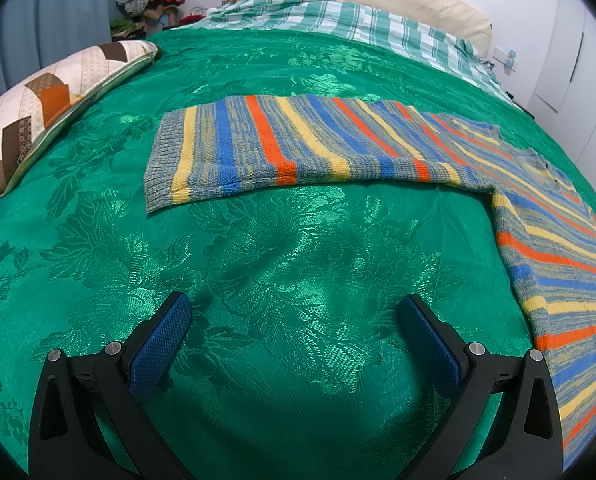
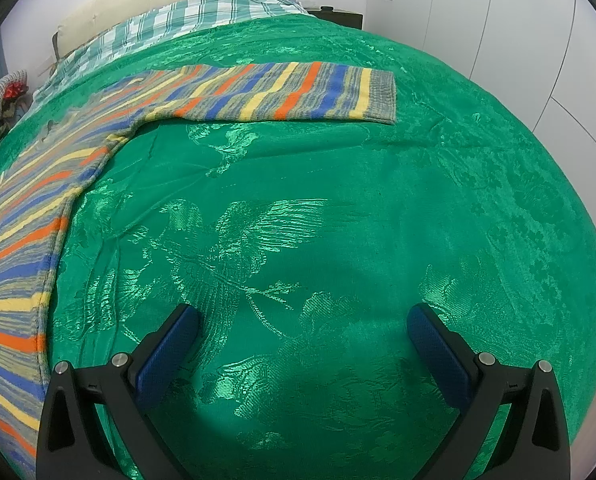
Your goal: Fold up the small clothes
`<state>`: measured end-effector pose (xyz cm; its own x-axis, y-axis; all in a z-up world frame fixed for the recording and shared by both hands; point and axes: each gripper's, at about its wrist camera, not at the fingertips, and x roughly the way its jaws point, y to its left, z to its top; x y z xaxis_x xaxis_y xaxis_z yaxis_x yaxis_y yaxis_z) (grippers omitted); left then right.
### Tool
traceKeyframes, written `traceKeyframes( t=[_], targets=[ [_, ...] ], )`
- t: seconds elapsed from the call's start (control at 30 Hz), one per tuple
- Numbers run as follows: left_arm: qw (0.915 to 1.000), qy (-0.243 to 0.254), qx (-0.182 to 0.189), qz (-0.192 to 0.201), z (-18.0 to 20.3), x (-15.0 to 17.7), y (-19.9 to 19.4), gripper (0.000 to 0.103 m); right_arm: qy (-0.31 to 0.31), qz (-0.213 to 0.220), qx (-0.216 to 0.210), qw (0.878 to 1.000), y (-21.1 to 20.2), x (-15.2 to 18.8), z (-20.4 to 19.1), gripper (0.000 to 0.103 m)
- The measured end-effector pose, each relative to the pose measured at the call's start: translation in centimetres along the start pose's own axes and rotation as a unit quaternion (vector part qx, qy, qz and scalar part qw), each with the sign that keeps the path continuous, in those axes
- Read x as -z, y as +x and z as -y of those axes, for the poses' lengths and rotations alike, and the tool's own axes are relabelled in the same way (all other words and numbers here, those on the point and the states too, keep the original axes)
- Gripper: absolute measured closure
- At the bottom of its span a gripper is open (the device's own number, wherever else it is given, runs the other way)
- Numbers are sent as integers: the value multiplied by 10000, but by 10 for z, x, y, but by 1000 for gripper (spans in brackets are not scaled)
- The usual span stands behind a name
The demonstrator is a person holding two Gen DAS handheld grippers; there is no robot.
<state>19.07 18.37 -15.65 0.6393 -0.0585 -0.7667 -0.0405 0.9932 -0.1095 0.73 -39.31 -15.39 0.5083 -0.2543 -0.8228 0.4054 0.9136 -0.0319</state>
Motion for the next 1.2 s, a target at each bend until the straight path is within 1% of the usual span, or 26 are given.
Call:
traceKeyframes(
  t=[0.17, 0.27, 0.33, 0.4, 0.43, 0.5, 0.53, 0.6, 0.63, 0.67, 0.7, 0.73, 0.77, 0.8, 0.83, 0.9, 0.93, 0.97, 1.0, 1.03, 1.07, 1.1, 1.17, 1.2],
  targets=[
    [10000, 21, -25, -2, 1, 0, -1, 0, 23, -9, -16, 10000, -2, 2, 1, 0],
    [10000, 22, -26, -19, 1, 0, -1, 0, 118, -113, -165, 9997, -4, -1, 4, 0],
    [10000, 22, -21, -71, 0, 0, 0, 0, 329, -226, -466, 9981, -6, -9, 13, 0],
    [10000, 11, -7, -1, 0, 2, -2, 0, 742, -239, -1090, 9910, -10, -28, 33, 1],
    [10000, 3, 4, 7, -1, 2, -2, 0, 950, -164, -1306, 9867, -12, -39, 44, 3],
    [10000, -12, -4, 20, 0, 3, -3, 0, 1499, 114, -1526, 9768, -17, -67, 74, 3],
    [10000, -18, -12, 27, 0, 3, -3, 0, 1832, 245, -1601, 9696, -16, -81, 92, 3],
    [9999, -104, -10, -66, 0, 4, -4, 0, 2500, 379, -1805, 9505, -6, -106, 126, 3],
    [9998, -149, -22, -145, 0, 3, -4, 0, 2710, 358, -1889, 9432, 1, -112, 137, 3],
    [9994, -199, -36, -275, 1, 1, -4, 0, 3047, 244, -2018, 9305, 18, -122, 153, 9],
    [9991, -223, -36, -359, 1, 0, -4, 0, 3190, 163, -2084, 9244, 27, -126, 160, 18],
    [9985, -293, -28, -451, 0, -2, -5, 0, 3388, -44, -2236, 9139, 45, -131, 168, 26],
    [9982, -359, 6, -478, -1, -1, -7, 0, 3457, -216, -2343, 9084, 58, -136, 169, 27],
    [9983, -375, 37, -452, -1, 0, -8, 0, 3457, -308, -2378, 9072, 65, -138, 169, 28],
    [9986, -354, 57, -398, -2, 3, -9, 0, 3385, -373, -2398, 9091, 72, -141, 167, 29],
    [9993, -248, 55, -259, -1, 10, -11, 0, 3099, -323, -2356, 9206, 80, -152, 159, 29],
    [9995, -226, 39, -204, 0, 11, -12, 0, 3022, -315, -2359, 9231, 84, -155, 156, 32],
    [9996, -211, 16, -171, 0, 12, -11, 0, 2900, -365, -2370, 9265, 90, -158, 152, 41],
    [9997, -198, -7, -150, 1, 13, -11, 0, 2828, -442, -2368, 9284, 94, -159, 147, 62],
    [9998, -183, -25, -121, 2, 13, -11, 0, 2708, -597, -2337, 9319, 99, -159, 142, 77],
    [9998, -176, -31, -83, 2, 14, -11, 0, 2550, -740, -2181, 9391, 101, -160, 138, 96],
    [9998, -182, -19, -55, 1, 15, -11, 0, 2472, -731, -2118, 9427, 99, -161, 135, 96],
    [9998, -199, 2, -23, 1, 15, -12, 0, 2236, -467, -1894, 9550, 81, -171, 130, 96],
    [9998, -200, 3, 1, 0, 15, -13, 0, 1961, -323, -1795, 9635, 66, -180, 120, 96]
  ],
)
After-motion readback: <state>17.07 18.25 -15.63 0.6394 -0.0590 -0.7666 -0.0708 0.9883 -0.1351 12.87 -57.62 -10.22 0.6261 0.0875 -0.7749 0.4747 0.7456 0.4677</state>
